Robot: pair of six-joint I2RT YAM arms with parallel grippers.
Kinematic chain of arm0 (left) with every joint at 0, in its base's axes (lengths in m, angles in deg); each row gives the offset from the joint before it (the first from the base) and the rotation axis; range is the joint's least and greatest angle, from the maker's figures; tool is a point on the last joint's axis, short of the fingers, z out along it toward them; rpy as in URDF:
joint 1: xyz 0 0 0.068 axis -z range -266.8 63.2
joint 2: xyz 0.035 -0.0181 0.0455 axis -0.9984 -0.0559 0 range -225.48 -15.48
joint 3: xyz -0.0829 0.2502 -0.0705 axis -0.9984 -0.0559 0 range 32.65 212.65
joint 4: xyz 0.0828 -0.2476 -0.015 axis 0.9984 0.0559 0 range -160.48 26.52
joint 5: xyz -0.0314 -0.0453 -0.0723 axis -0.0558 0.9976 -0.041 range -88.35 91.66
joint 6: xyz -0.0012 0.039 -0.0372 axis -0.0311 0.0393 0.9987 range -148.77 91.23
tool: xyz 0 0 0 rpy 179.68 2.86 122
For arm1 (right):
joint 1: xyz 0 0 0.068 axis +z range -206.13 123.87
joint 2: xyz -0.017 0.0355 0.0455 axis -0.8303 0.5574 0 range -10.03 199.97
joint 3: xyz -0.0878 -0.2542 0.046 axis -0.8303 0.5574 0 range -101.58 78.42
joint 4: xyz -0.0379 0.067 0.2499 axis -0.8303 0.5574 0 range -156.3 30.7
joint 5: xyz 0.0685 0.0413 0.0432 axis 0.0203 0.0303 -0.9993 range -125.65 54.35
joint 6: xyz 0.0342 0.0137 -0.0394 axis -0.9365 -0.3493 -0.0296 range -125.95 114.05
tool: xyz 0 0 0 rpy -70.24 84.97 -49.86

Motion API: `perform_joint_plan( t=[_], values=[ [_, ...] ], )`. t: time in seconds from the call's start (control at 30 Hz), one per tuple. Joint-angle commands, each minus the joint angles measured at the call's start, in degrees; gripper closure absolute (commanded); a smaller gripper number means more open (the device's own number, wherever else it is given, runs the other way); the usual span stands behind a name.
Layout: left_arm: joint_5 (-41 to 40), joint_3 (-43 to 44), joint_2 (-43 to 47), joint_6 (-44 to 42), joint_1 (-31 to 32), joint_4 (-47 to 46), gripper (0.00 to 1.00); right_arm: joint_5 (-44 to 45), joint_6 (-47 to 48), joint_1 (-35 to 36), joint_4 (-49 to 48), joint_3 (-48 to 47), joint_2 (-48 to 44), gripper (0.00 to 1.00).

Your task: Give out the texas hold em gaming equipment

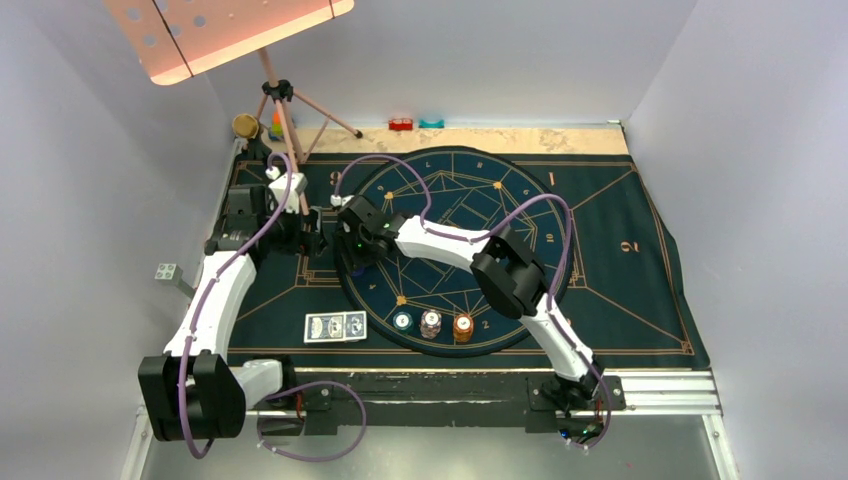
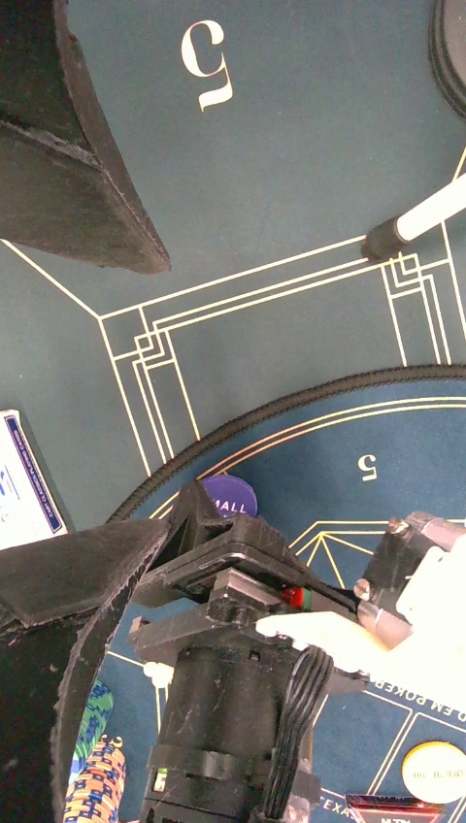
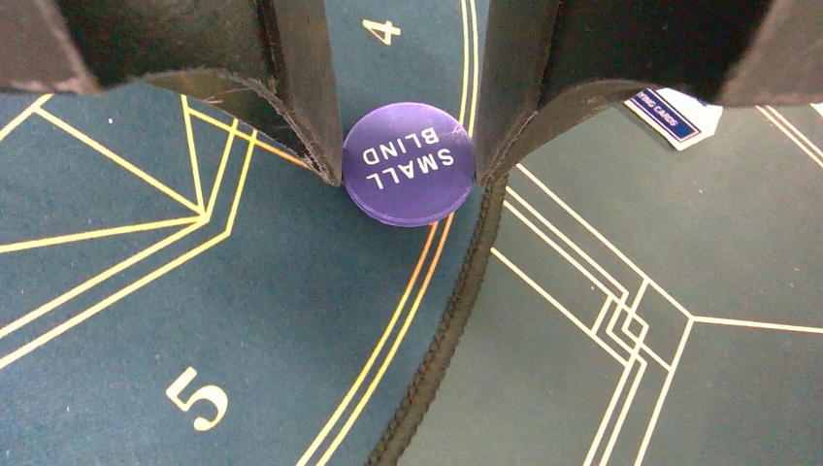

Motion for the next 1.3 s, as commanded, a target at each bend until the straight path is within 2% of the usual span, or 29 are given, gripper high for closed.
perform_joint_plan(
  t=[0.0,0.1,0.17,0.3,0.57,0.77,0.83,0.93,1.0,1.27],
  values=[
    [0.29,1.92,1.57,0.76,-0.68,-1.19,0.0,-1.72,-0.72,-0.38,-2.29,-3.69,1.06,0.66],
    [-0.73,2.11,1.19,0.72,-0.75,-0.93,0.0,-2.52,-0.4,-0.37,-3.72,-3.7,1.62,0.68],
    [-0.41,2.14,0.98,0.63,-0.76,-0.84,0.0,-3.31,-0.31,-0.32,-4.87,-3.61,1.84,0.65],
    [0.52,2.12,1.26,0.75,-0.79,-0.85,0.0,-5.34,0.18,-0.37,-6.72,-3.27,1.88,0.44],
    [-2.07,2.11,1.26,0.94,-0.96,-1.31,0.0,-5.98,1.98,-1.58,-11.16,4.48,-5.06,0.13],
    [-1.57,1.87,1.58,0.51,-1.19,-1.24,0.0,-2.21,1.25,-8.63,-13.44,16.95,-16.6,0.11],
    [-0.78,1.67,1.36,0.05,-1.17,-1.23,0.0,2.53,0.82,-11.34,-11.8,19.67,-19.54,0.11],
    [0.22,1.4,1.15,-0.78,-1.2,-1.25,0.0,15.37,2.19,-13.44,-2.83,18.86,-18.31,0.11],
    [0.33,1.23,0.84,-1.18,-1.18,-1.17,0.0,20.26,2.41,-14.01,0.82,18.17,-16.98,0.11],
    [3.09,1.38,0.19,-2.05,-1.24,-0.41,0.0,25.73,1.4,-14.49,2.88,21.31,-17.47,0.1]
  ],
)
